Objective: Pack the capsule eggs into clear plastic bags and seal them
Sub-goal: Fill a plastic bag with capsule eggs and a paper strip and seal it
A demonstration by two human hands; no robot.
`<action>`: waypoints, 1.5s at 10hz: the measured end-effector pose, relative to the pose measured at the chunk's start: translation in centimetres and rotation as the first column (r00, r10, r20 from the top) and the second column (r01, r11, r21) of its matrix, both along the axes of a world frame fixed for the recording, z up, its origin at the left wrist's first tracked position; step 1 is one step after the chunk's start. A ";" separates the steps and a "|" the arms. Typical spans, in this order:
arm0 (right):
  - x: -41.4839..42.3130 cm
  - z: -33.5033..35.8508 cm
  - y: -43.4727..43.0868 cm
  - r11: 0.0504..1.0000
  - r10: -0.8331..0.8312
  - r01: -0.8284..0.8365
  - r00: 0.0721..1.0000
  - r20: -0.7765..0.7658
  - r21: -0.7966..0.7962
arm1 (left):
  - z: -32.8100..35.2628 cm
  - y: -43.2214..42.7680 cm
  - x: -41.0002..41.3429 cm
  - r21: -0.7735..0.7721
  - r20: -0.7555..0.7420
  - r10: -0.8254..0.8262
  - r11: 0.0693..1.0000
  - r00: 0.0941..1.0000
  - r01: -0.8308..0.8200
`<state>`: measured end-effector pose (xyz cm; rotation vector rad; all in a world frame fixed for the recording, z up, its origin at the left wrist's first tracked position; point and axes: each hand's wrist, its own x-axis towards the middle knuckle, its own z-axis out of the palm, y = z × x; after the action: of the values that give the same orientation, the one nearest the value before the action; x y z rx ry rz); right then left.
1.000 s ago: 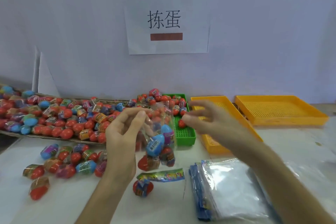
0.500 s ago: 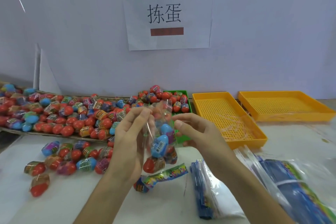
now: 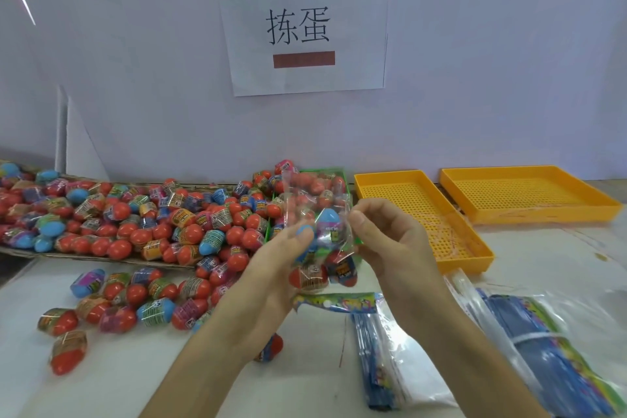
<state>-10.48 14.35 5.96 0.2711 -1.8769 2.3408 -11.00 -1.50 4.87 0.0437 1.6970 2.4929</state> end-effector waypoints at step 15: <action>0.4 -0.1 0.4 0.987 -0.052 0.077 0.983 0.174 -0.140 | 0.1 -0.3 1.5 -0.077 -0.136 0.206 0.973 0.969 -0.218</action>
<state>-10.07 14.70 5.89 -0.0059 -1.7401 2.5116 -9.49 -1.76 4.98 0.0124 1.9613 2.6085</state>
